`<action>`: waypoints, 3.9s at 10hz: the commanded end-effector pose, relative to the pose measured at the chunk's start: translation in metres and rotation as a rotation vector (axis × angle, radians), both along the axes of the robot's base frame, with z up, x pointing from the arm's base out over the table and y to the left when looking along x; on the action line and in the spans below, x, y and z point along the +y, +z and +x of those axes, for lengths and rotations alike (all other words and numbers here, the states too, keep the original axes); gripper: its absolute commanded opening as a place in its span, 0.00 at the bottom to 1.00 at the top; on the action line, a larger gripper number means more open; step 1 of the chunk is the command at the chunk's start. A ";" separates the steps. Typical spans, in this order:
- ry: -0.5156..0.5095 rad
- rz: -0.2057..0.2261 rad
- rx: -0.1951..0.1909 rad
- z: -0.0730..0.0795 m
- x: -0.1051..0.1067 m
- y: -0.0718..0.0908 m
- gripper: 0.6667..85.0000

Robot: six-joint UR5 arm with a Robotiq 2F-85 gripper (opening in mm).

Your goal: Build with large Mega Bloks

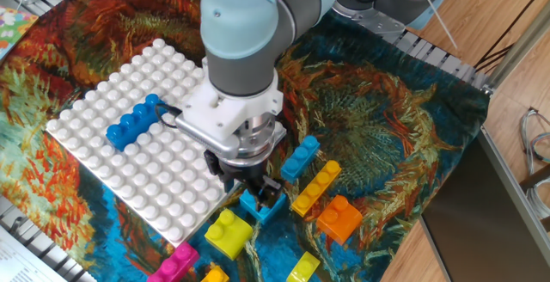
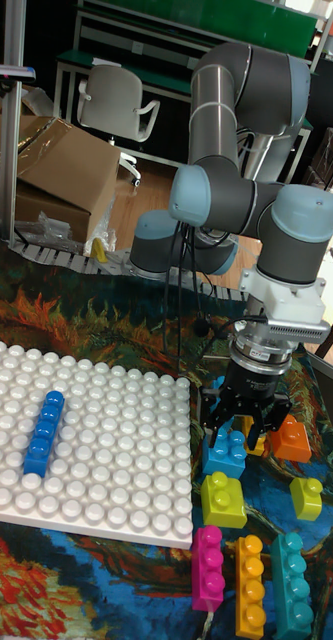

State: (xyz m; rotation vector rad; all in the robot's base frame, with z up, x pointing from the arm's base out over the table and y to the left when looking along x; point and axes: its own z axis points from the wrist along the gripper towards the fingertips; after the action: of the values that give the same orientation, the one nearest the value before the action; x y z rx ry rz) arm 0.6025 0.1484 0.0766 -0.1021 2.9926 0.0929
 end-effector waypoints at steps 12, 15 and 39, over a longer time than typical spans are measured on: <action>-0.083 -0.002 -0.009 -0.010 -0.006 -0.003 0.76; -0.121 -0.016 -0.021 -0.003 -0.005 -0.012 0.77; -0.022 -0.012 -0.028 -0.017 0.014 -0.037 0.78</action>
State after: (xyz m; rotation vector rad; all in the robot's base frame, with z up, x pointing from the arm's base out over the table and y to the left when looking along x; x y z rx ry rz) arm 0.5818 0.1596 0.0419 -0.0761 2.9685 0.0541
